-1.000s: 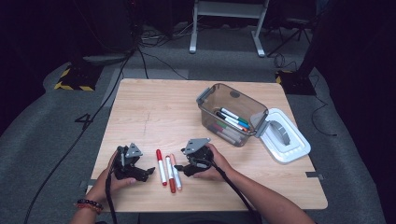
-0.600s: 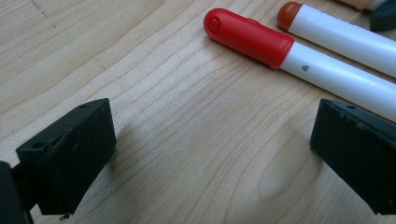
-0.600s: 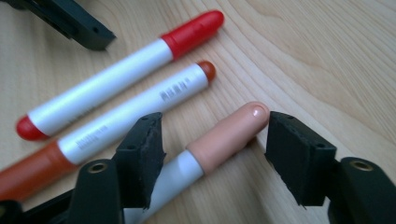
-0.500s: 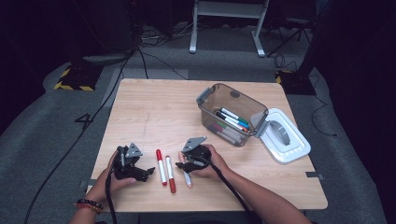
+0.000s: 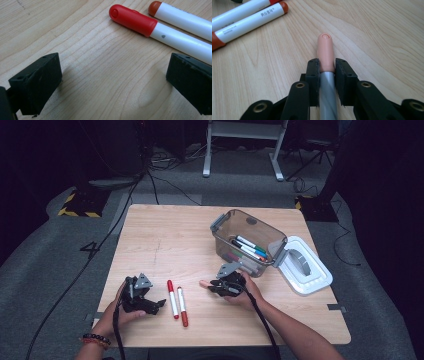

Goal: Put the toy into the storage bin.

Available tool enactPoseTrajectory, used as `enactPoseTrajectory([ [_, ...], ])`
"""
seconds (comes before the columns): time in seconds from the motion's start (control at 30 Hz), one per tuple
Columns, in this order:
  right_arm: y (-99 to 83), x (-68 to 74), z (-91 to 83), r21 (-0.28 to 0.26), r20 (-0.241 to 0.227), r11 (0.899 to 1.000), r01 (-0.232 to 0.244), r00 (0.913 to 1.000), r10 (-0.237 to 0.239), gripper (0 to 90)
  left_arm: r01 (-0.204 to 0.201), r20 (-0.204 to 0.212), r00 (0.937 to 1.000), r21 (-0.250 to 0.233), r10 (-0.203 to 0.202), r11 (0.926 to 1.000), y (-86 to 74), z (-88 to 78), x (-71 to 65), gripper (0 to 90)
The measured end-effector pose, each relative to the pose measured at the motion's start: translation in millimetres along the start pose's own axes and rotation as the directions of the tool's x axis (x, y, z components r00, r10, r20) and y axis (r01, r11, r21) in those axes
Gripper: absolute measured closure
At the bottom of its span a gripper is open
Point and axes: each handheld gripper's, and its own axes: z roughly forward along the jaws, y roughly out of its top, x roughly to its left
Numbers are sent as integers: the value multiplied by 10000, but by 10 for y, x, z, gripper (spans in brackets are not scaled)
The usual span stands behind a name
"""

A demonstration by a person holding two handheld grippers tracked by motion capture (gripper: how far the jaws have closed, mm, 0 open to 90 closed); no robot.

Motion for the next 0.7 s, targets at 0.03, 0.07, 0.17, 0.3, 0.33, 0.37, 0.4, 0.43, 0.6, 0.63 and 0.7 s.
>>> enactPoseTrajectory([
  [0.03,-14,-10,-16,14,24,10000,53,10000,-53,747,10,0,10000,-4,-10,10000,0,0,-1,5],
  [0.07,-27,-15,-30,14,3,10000,21,10000,-21,747,8,-1,10000,-2,-8,10000,0,0,0,5],
  [0.17,-46,-26,-74,140,-189,9997,220,9996,-217,748,-30,-26,10000,2,30,10000,0,-2,1,5],
  [0.3,-18,-48,-159,-124,-230,9997,221,9995,-224,749,-42,-28,10000,6,42,10000,1,-2,2,5],
  [0.33,-15,-51,-174,-184,-256,9997,163,9995,-167,749,-38,-28,10000,5,38,10000,0,-2,2,5],
  [0.37,-10,-55,-198,-246,-249,9995,183,9995,-189,749,-38,-27,10000,4,38,10000,0,-2,2,5],
  [0.4,-1,-58,-228,-302,-183,9993,232,9995,-238,749,-38,-27,10000,4,38,10000,0,-2,2,5],
  [0.43,14,-61,-276,-409,-201,9989,244,9995,-252,750,-39,-27,10000,5,39,10000,0,-2,2,5],
  [0.6,93,-51,-504,-1003,-131,9945,290,9995,-305,750,-43,-31,10000,5,43,10000,0,-2,2,5],
  [0.63,107,-49,-564,-1133,-99,9930,339,9993,-352,750,-46,-33,10000,6,46,10000,0,-3,2,5],
  [0.7,127,-40,-657,-1273,-59,9912,372,9992,-383,750,-39,-32,10000,6,39,10000,0,-2,2,5],
])
